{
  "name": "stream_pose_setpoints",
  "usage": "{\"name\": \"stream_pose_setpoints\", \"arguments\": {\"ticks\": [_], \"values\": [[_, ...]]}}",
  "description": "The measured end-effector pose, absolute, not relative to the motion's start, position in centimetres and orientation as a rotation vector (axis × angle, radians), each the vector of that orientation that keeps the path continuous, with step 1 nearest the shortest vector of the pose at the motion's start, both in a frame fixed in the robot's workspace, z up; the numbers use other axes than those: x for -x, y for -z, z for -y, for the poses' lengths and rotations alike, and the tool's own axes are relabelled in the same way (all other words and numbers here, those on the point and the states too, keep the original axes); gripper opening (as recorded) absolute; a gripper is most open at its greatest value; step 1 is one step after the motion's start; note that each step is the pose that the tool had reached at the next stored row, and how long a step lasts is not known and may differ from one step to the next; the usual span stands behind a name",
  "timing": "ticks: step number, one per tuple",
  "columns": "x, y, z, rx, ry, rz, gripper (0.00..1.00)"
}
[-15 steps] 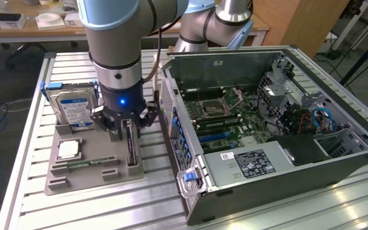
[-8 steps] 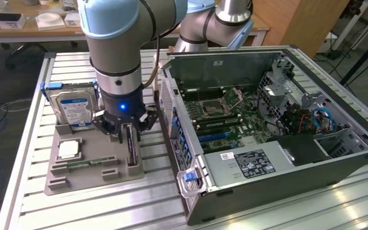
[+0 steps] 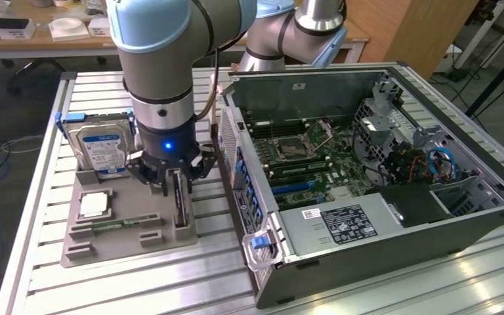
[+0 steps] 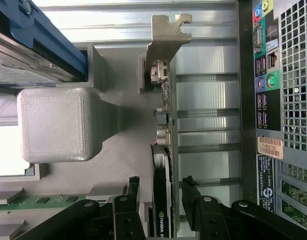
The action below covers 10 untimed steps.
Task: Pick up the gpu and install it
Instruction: 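Pick up the gpu and move the gpu toward the slot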
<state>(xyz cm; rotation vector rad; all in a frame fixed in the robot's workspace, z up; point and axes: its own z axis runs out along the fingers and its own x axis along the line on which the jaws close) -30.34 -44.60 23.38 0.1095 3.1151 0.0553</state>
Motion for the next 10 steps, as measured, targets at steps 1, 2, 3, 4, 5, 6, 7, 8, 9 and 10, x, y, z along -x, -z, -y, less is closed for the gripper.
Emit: {"name": "stream_pose_setpoints", "arguments": {"ticks": [1,2,3,4,5,6,7,8,9,10], "values": [[30.34,-23.47,44.60,-0.110,-0.053,-3.116,0.47],[30.34,-23.53,44.60,-0.109,-0.052,-3.116,0.47],[30.34,-23.54,44.60,-0.109,-0.051,-3.116,0.47],[30.35,-23.54,44.60,-0.109,-0.051,-3.116,0.47],[30.35,-23.54,44.60,-0.110,-0.051,-3.116,0.47],[30.35,-23.55,44.60,-0.110,-0.051,-3.116,0.47],[30.35,-23.55,44.60,-0.110,-0.051,-3.116,0.47],[30.35,-23.55,44.60,-0.110,-0.051,-3.116,0.47],[30.34,-23.55,44.60,-0.110,-0.051,-3.116,0.47],[30.35,-23.56,44.61,-0.110,-0.058,-3.116,0.47]]}}
